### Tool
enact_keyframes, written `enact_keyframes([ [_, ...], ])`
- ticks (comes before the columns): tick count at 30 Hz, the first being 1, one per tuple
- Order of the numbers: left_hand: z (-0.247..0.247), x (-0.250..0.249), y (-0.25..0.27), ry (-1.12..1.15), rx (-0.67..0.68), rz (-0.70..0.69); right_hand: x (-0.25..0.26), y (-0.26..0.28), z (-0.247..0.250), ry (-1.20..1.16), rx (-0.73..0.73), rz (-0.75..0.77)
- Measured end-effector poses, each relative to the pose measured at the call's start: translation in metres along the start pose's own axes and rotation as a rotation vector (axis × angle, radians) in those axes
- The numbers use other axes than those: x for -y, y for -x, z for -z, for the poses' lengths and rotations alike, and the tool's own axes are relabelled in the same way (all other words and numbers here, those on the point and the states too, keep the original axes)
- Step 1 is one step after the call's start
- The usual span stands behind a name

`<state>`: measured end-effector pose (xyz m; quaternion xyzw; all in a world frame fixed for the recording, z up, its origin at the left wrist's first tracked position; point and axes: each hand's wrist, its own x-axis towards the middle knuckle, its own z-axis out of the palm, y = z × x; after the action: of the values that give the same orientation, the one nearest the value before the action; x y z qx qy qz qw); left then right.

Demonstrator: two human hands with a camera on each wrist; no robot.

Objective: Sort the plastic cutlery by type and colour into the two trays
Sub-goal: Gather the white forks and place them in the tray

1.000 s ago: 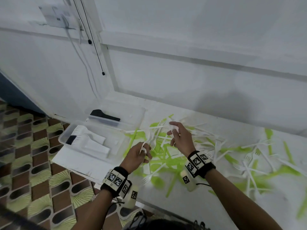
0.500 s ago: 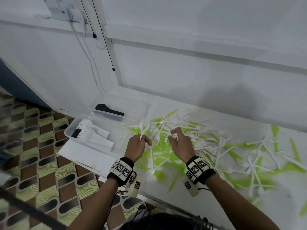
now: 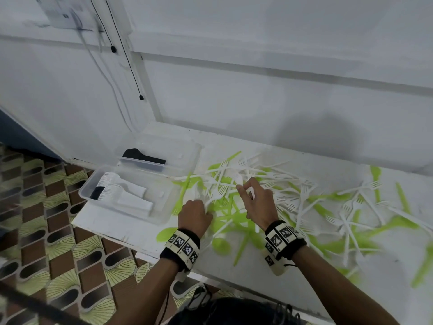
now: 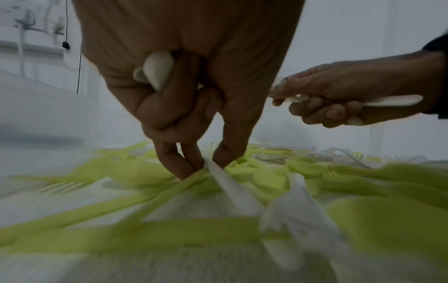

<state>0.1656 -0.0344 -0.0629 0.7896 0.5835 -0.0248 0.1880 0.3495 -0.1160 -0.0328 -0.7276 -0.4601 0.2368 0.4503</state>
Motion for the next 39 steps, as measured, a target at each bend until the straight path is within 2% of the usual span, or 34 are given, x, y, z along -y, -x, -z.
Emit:
enact_keyframes([
  [8, 0.014, 0.000, -0.018, 0.268, -0.047, 0.057, -0.023, 0.002, -0.011, 0.165, 0.026, 0.117],
  [12, 0.024, 0.002, -0.026, 0.414, -0.071, 0.060, -0.024, 0.006, -0.015, 0.211, 0.071, 0.121],
  [14, 0.031, 0.003, -0.026, 0.473, -0.119, 0.033, -0.023, 0.008, -0.017, 0.253, 0.172, 0.133],
  [18, 0.039, 0.012, -0.022, 0.622, -0.146, -0.020, -0.019, 0.007, -0.020, 0.271, 0.477, 0.188],
  [21, 0.042, 0.017, -0.017, 0.710, -0.152, -0.057, -0.017, 0.007, -0.025, 0.435, 0.693, 0.291],
  [25, 0.046, 0.022, -0.014, 0.726, -0.194, -0.098, -0.018, 0.008, -0.035, 0.595, 0.802, 0.385],
  [27, 0.046, 0.026, -0.017, 0.731, -0.222, -0.084, -0.017, 0.007, -0.038, 0.648, 0.807, 0.430],
  [30, 0.045, 0.032, -0.020, 0.832, -0.174, -0.100, -0.017, 0.005, -0.036, 0.597, 0.738, 0.451],
  [34, 0.047, 0.035, -0.019, 0.981, -0.052, -0.133, -0.025, -0.001, -0.026, 0.405, 0.541, 0.519],
  [39, 0.042, 0.033, -0.025, 0.958, -0.087, -0.160, -0.027, -0.003, -0.017, 0.195, 0.355, 0.450],
])
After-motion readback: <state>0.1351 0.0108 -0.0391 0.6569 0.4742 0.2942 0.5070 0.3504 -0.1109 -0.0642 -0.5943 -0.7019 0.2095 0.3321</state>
